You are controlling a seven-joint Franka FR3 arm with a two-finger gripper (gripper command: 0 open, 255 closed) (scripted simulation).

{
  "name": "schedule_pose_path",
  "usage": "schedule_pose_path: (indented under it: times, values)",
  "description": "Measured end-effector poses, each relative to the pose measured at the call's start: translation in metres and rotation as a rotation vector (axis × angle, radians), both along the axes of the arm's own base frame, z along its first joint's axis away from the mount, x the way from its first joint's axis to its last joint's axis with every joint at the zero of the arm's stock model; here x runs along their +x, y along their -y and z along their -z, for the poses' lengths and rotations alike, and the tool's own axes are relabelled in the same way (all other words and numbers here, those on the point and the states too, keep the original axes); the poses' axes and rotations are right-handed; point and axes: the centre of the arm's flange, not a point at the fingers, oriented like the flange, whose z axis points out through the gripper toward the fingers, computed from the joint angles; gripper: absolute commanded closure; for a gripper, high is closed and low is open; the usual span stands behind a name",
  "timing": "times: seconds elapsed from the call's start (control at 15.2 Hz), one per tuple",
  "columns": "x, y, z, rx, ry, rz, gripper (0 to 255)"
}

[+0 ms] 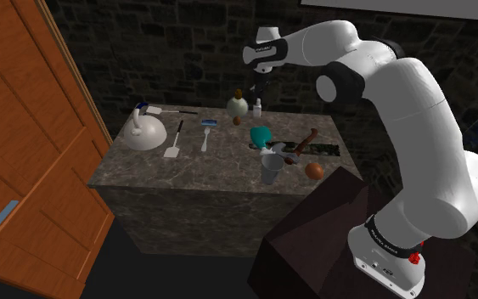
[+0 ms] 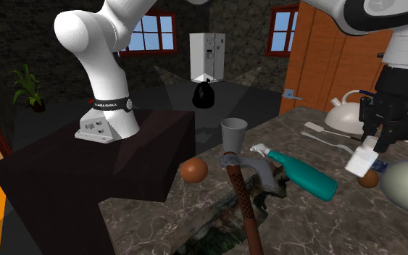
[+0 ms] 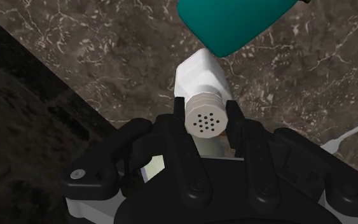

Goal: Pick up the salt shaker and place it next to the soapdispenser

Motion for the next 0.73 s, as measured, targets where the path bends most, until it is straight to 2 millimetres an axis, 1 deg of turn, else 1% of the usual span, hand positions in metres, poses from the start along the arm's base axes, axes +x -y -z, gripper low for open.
schedule_pose_path:
  times: [0.46,0.73]
  values:
    - [0.002,-0.001,0.036,0.000,0.000,0.000,255]
    - [0.000,0.000,0.059,0.000,0.000,0.000,255]
